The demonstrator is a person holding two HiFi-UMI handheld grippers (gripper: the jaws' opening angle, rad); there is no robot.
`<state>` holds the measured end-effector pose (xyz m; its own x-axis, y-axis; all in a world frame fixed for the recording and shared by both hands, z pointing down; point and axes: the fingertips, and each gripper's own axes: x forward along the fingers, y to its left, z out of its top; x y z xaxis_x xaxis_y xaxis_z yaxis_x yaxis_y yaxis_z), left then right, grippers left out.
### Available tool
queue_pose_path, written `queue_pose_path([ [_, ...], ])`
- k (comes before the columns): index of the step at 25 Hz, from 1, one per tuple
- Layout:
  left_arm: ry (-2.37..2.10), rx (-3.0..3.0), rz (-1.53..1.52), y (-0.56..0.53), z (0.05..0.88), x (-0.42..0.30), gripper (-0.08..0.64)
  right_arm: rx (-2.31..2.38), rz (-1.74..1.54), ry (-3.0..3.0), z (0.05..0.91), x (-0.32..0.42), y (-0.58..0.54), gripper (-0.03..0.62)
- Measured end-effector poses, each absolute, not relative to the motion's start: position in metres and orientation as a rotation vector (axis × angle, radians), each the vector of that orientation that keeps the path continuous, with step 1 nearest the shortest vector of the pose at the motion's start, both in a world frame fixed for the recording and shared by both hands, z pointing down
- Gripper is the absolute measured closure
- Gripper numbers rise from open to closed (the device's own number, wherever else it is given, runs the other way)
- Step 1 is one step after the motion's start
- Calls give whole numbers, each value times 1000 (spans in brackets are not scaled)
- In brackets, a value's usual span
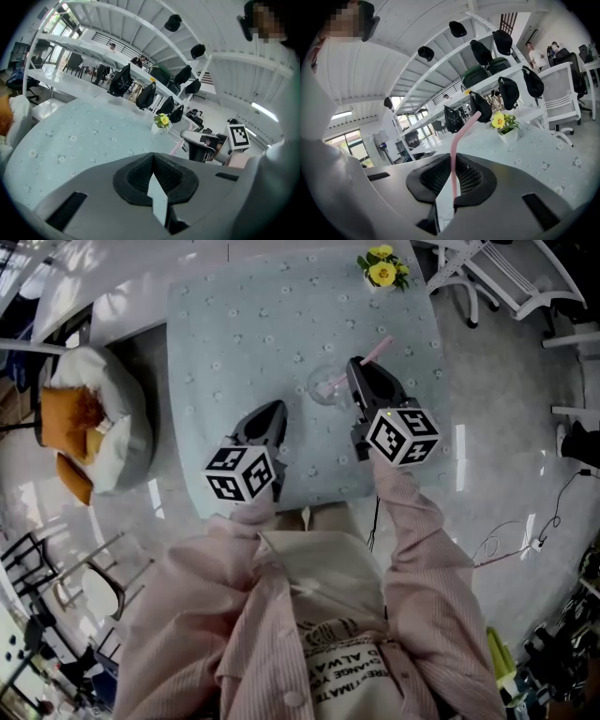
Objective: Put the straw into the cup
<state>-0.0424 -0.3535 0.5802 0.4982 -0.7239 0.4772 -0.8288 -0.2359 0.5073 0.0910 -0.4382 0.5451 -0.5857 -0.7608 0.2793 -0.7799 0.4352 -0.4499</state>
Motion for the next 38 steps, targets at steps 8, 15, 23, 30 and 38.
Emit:
queue_pose_path([
  [8,-1269,1972,183,-353,594,-36,561,1357,817,-2608,563,85,-437,566],
  [15,-1267,1960,192,-353,600,-32,561,1377,797,-2582,572,87,-441,566],
  [23,-1268,1963,187,-354,598,-31,561,1361,847,-2597,573,85,-440,477],
  [30,-1265,1980,179,-355,590,-30,561,1368,925,-2572,577,93,-435,442],
  [38,-1266,2022,172,-348,572,-31,561,1355,858,-2582,561,104,-415,501],
])
